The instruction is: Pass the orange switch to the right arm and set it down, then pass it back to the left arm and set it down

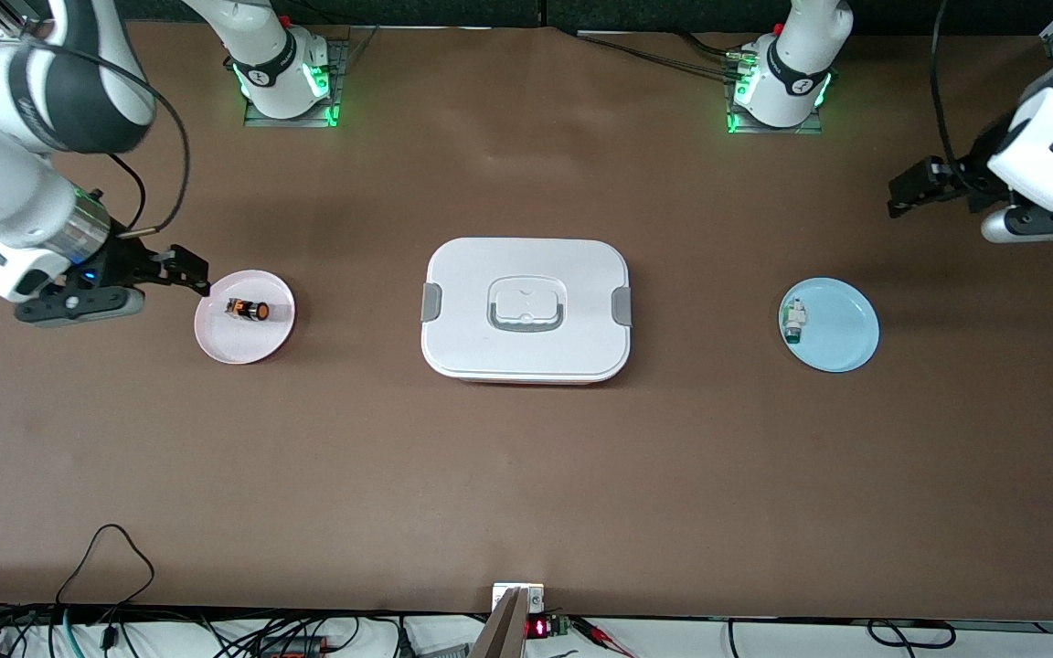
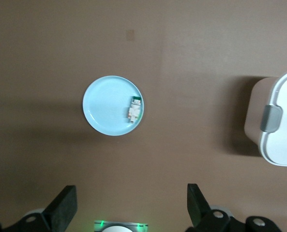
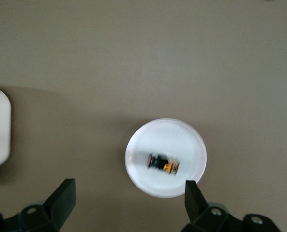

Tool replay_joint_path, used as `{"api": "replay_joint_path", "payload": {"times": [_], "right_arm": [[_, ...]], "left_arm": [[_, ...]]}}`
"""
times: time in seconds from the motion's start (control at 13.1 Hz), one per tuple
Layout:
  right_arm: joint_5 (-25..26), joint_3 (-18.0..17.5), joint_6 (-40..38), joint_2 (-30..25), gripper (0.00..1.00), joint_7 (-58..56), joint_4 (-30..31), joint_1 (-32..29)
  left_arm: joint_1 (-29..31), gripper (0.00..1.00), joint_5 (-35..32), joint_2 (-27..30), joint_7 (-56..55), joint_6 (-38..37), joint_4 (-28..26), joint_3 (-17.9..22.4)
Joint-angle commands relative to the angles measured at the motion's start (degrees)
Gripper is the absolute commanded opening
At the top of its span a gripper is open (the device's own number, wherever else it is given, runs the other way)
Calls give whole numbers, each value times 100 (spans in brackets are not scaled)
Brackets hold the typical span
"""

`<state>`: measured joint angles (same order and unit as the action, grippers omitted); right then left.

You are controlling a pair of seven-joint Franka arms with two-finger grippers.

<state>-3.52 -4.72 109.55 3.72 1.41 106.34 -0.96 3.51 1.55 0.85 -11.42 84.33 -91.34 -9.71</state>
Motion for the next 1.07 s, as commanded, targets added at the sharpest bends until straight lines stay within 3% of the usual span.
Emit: {"api": "replay_joint_path", "payload": {"times": [0.0, 0.23, 0.46, 0.53, 0.76, 0.99], "right_arm": [[-149, 15, -1283, 23, 100, 807, -910, 8], [-9, 180, -2200, 23, 100, 756, -1509, -97], [815, 453, -2167, 93, 100, -225, -1677, -299], [887, 480, -2175, 189, 100, -333, -1834, -317], [871, 480, -2053, 138, 100, -264, -1853, -300], [520, 480, -1860, -143, 100, 148, -1521, -291]], "left_arm": [[-263, 100, 65, 206, -133, 57, -165, 74], [-263, 100, 48, 170, 491, 101, -147, 170], [-482, 100, 39, 179, 131, 75, -103, 241], [-483, 100, 39, 170, 122, 75, -85, 241], [-403, 100, 39, 21, 158, 49, 64, 233], [-403, 100, 39, 12, 158, 49, 64, 233]]}}
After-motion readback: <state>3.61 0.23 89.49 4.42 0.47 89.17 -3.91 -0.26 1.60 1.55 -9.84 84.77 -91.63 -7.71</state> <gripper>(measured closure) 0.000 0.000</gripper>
